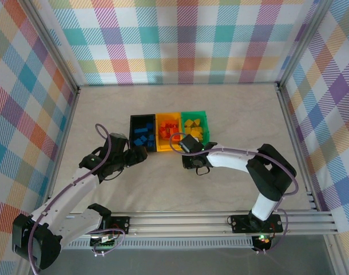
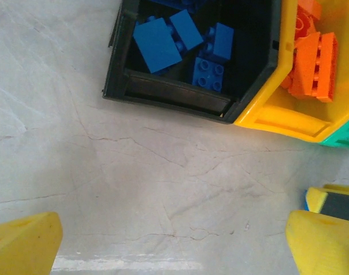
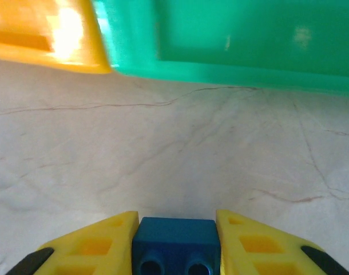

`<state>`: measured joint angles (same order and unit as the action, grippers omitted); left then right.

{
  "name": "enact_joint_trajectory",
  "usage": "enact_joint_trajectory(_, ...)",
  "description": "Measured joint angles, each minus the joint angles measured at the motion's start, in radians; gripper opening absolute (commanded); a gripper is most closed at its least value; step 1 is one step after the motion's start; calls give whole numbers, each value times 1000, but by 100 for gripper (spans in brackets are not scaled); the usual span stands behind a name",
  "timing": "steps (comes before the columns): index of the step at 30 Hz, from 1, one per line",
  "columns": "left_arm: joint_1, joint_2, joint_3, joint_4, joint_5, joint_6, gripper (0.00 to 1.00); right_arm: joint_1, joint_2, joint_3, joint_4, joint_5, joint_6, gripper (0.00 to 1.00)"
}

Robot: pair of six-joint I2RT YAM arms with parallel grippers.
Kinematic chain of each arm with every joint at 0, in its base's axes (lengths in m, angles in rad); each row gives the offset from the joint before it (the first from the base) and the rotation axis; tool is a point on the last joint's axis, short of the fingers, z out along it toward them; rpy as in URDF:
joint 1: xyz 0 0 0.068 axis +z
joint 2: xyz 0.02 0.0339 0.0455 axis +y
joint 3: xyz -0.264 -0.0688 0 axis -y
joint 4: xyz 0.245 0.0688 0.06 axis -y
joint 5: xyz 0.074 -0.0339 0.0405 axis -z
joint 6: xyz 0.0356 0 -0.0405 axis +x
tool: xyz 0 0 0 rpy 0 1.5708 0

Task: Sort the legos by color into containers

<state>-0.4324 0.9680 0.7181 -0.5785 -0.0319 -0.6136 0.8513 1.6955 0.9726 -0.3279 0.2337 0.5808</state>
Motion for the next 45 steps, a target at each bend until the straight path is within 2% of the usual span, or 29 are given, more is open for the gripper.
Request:
enact_joint_trajectory(4,6,-40,-11,-20,-28,0,100,20,-40,68,-11,-60,-37,31)
enact_joint_trajectory(9,10,-108,-32,-45,-67,-13,100,32,-2,304,-3,-141,-74,32)
enact_joint_trajectory(16,10,-135,-53,-53,-75,-41,100,29,254,691,-26,-188,-130,33)
enact_joint_trajectory(22,10,-139,-53,-77,-76,-50,100,8,506,1016,-131,-195,-154,33)
enact_joint_trajectory(24,10,-141,-53,-84,-76,-50,100,-2,574,1116,-169,-189,-158,41)
enact_joint_trajectory(26,10,-141,-53,-88,-78,-50,100,-9,614,1178,-201,-185,-165,58)
enact_joint_trajectory(28,10,-141,-53,-97,-79,-50,100,-14,634,1212,-225,-179,-173,66)
enact_joint_trajectory(33,11,-137,-44,-101,-84,-50,100,-26,631,1212,-238,-160,-180,69)
enact_joint_trajectory(35,12,-126,-33,-102,-86,-50,100,-26,598,1153,-219,-149,-180,71)
enact_joint_trajectory(37,12,-109,-19,-100,-86,-50,100,-26,524,1034,-183,-140,-182,74)
enact_joint_trajectory(42,13,-56,27,-86,-112,-49,100,-39,214,625,-47,-111,-171,85)
enact_joint_trajectory(43,14,-47,33,-74,-119,-48,100,-43,154,561,-22,-108,-167,89)
enact_joint_trajectory(44,15,-39,37,-56,-127,-48,100,-50,84,488,6,-103,-158,98)
enact_joint_trajectory(45,16,-34,37,-32,-134,-44,100,-61,16,417,35,-95,-148,100)
